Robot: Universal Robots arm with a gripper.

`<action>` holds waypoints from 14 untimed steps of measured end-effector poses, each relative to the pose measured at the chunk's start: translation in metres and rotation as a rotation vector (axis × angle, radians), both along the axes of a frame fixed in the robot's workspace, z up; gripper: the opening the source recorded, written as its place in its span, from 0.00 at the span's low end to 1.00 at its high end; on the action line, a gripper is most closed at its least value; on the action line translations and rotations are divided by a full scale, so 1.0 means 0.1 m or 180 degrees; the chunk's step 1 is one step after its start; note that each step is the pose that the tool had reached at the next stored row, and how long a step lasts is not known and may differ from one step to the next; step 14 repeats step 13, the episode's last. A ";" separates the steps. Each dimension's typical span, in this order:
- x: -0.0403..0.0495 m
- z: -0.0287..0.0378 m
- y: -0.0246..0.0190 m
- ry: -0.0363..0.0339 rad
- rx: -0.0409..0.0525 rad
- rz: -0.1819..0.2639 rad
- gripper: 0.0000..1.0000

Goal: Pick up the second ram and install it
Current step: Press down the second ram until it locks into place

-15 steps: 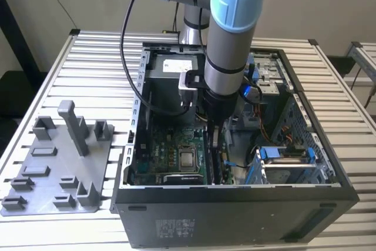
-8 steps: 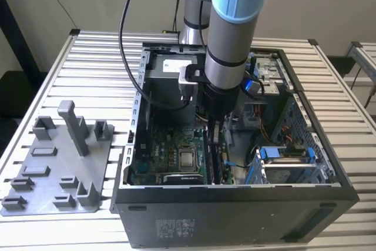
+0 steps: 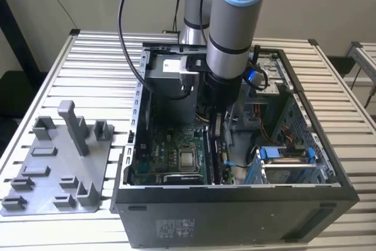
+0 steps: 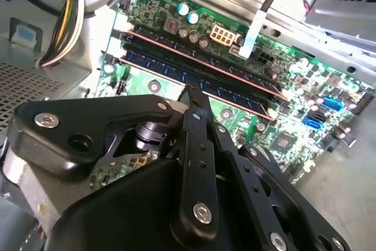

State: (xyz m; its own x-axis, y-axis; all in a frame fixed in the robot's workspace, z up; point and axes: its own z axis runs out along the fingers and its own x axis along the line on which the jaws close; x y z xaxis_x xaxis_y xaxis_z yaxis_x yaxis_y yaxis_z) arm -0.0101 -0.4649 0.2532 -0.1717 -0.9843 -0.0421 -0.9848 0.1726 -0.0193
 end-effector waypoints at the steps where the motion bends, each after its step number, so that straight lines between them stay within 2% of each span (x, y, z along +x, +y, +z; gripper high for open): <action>1: 0.000 0.018 0.000 0.0000 0.0000 0.0000 0.11; 3: 0.000 0.066 0.001 0.0000 0.0001 0.0000 0.11; 14: 0.000 0.069 0.000 0.0000 0.0000 0.0000 0.11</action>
